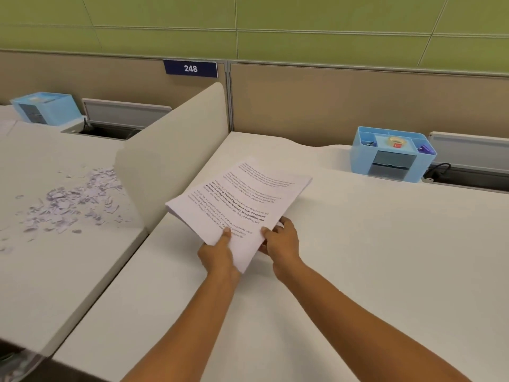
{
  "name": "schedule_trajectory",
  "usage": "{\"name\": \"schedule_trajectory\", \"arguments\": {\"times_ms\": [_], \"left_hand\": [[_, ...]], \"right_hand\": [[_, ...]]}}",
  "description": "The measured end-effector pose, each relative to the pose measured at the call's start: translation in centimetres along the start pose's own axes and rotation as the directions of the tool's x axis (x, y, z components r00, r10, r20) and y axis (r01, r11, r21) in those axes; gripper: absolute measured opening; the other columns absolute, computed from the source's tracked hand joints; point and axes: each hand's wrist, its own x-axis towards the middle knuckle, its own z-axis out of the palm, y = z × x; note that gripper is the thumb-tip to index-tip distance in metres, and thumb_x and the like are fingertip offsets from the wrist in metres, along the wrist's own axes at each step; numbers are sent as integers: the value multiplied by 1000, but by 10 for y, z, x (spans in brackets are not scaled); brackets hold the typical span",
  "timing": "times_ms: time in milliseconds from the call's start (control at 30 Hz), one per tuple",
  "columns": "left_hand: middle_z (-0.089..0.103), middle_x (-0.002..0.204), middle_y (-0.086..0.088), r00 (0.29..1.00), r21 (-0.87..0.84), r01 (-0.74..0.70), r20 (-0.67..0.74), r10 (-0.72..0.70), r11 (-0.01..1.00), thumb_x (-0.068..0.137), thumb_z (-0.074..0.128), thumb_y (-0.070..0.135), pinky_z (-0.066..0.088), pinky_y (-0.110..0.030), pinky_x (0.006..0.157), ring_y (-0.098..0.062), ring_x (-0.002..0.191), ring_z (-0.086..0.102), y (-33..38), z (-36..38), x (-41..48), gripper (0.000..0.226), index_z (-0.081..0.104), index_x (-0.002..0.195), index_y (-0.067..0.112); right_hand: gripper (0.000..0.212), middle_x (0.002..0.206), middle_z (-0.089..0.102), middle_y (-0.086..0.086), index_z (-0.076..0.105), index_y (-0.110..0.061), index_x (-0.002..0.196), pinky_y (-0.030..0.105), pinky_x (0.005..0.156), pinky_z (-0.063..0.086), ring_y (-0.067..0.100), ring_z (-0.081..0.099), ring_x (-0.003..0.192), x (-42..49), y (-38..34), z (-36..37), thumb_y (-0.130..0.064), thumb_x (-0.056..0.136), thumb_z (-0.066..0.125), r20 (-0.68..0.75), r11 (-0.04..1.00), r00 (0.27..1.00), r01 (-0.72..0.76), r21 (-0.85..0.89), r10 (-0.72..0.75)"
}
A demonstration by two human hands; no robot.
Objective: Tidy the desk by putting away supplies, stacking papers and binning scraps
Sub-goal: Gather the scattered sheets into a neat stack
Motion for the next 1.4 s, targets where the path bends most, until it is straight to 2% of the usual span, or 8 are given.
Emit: {"name": "schedule_trajectory", "arguments": {"times_ms": [167,300,433,500,667,867,1200,1400], "left_hand": [[62,106,-6,997,-1,53,63,-53,999,86,62,1,52,-36,77,-23,89,61,10,5,22,32,58,118,6],[61,110,-5,985,-39,87,152,-81,995,87,57,-5,54,-25,58,-19,88,62,22,9,50,39,53,123,10],[61,122,-11,995,-40,-32,90,35,999,82,62,-8,56,-26,61,-24,101,62,32,3,86,52,45,130,4],[54,130,-7,988,145,-151,39,147,978,81,67,-1,53,-27,74,-21,105,58,34,1,101,65,34,136,7],[24,152,-8,823,659,-544,300,482,520,89,59,30,22,-45,115,-25,140,25,27,-1,140,70,21,146,13],[16,156,-4,719,783,-613,609,335,-105,95,31,49,-2,-43,116,-18,145,8,21,11,168,62,20,147,17],[13,157,-5,764,806,-517,587,269,-288,94,21,56,-2,-45,116,-22,145,4,18,23,188,65,20,147,19],[14,156,-5,760,806,-508,585,282,-303,94,23,56,-2,-46,116,-21,145,4,17,24,189,64,21,146,19]], "right_hand": [[50,115,63,10,47,-14,131,30,64,55,26,62,100,24,-7,15,9,87,48,-33,989,998,51,-140,-56],[54,106,63,9,45,-12,135,27,59,52,25,61,94,51,-17,30,11,86,48,-56,989,998,18,-149,-27],[57,114,65,11,44,-13,137,33,68,53,28,62,98,86,-21,40,11,86,48,-86,983,996,-7,-185,-9],[56,116,65,12,44,-13,137,34,67,53,29,62,99,104,-24,45,11,86,48,-103,981,995,-15,-195,-5],[53,117,65,10,47,-14,135,35,74,53,25,61,95,139,-23,57,9,87,47,-110,967,994,0,-255,-28],[42,113,66,9,63,-15,117,43,93,50,31,61,100,166,-8,70,6,84,47,-148,913,988,-23,-408,-41],[32,117,60,15,57,-1,113,30,77,47,29,56,96,190,-8,87,-1,88,37,-46,800,998,3,-600,-38],[32,124,54,15,51,1,118,35,92,43,31,52,112,192,-4,91,-19,94,43,-40,677,993,46,-734,-111]]}}
